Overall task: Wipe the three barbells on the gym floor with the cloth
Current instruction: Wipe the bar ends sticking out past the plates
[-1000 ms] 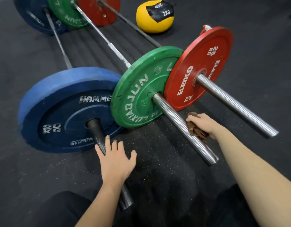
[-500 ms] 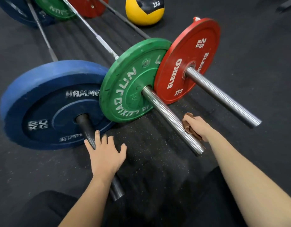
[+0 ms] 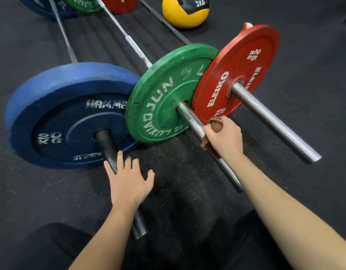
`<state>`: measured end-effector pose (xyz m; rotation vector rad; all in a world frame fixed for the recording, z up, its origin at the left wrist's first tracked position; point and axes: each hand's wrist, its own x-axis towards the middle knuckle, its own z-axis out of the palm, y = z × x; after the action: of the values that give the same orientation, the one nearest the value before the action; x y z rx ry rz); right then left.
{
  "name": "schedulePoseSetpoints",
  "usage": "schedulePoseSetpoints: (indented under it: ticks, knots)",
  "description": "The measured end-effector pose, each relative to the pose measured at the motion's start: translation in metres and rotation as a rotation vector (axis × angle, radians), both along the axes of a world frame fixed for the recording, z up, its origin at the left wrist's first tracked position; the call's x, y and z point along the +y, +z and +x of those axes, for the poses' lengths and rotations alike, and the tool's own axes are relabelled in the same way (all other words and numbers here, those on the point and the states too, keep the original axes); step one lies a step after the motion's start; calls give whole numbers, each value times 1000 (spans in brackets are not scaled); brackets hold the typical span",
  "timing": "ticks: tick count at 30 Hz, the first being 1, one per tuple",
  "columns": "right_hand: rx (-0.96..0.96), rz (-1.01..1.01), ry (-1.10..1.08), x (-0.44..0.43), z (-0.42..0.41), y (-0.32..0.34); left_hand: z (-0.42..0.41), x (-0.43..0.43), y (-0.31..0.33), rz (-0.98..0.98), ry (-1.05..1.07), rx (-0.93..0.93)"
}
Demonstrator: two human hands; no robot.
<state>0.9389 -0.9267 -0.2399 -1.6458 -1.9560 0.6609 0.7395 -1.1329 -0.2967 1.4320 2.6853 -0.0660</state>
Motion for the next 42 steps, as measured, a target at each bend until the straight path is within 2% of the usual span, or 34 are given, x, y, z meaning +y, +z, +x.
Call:
schedulePoseSetpoints:
  ticks: [1,3,5,11,14,23,25,28,30,33,38,42]
  knots:
    - [-45,155,127,6,-16,-6,0,0,0,-1,-1,2]
    - [-269,447,412,24,-47,-22,-1,1,-1,-4,3,1]
    - [-532,591,612,45,-75,-39,-2,2,-3,3,5,6]
    - [-1160,631,726,39,-112,-47,-2,2,-8,46,12,4]
    - [-1323,615,793,18,-94,-47,-1,0,-6,63,8,-8]
    - [-1238,327,766,-35,-4,-36,-2,-1,9,12,5,-62]
    - [-1268,334,772,-30,-18,-35,-1,-2,7,36,10,-62]
    - [-1260,448,792,-7,-58,-39,-3,-2,4,50,12,-64]
    - [-1168,479,730,8,-85,-43,-3,-1,1,35,13,-54]
    - [-1060,423,640,17,-108,-50,-5,-2,-5,74,5,-40]
    - [-1037,449,690,10,-74,-56,-3,-1,-2,25,1,-38]
    - [-920,312,611,-20,-24,-53,-1,1,6,-45,2,-24]
